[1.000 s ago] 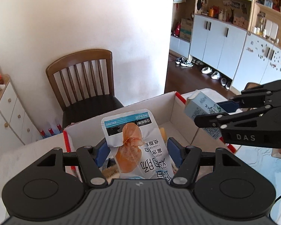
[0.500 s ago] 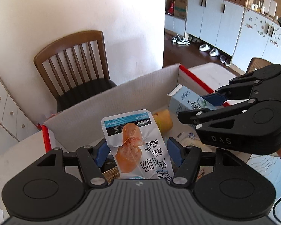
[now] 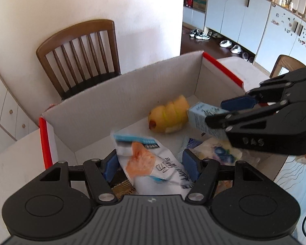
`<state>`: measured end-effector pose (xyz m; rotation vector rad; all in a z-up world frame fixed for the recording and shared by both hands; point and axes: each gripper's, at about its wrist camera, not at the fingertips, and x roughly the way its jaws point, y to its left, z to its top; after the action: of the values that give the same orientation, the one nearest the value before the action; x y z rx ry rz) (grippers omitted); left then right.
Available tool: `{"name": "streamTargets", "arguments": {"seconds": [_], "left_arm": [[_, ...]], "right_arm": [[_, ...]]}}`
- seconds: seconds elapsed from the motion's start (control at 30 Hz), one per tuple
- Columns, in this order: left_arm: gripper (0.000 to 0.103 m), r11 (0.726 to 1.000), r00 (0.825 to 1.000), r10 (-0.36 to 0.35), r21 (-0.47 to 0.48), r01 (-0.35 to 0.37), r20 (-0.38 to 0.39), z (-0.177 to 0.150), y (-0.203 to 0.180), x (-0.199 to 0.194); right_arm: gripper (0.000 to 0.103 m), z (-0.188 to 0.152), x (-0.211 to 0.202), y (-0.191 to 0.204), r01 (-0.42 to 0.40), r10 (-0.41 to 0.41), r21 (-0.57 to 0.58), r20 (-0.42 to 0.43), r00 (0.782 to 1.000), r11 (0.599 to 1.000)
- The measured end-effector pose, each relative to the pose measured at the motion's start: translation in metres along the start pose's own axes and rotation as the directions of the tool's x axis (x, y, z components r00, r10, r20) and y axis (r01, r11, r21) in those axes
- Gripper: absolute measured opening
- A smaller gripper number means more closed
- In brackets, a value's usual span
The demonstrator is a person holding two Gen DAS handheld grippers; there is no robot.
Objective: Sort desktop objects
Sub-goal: 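Lower both tools into the box and open them to drop the items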
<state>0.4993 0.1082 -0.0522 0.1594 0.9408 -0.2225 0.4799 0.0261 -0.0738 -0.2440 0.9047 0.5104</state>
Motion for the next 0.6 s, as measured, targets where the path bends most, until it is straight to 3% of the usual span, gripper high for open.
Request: {"name": "streamTargets", "arguments": {"seconds": [0.2, 0.6], "left_arm": [[0.067, 1.0, 0.999, 0.028, 0.007, -0.028, -0.025, -0.007, -0.001, 0.004], [0.068, 0.999, 1.0, -0.005, -0.05, 0.005, -0.004, -0.008, -0.002, -0.016]], "right_arm": [[0.032, 0.0, -0.006, -0.006, -0.007, 0.007, 0.016, 0.009, 1.0, 1.0], [0.034, -0.004, -0.027, -0.003, -0.039, 0.039, -0.004, 0.022, 0.999, 0.999]]}}
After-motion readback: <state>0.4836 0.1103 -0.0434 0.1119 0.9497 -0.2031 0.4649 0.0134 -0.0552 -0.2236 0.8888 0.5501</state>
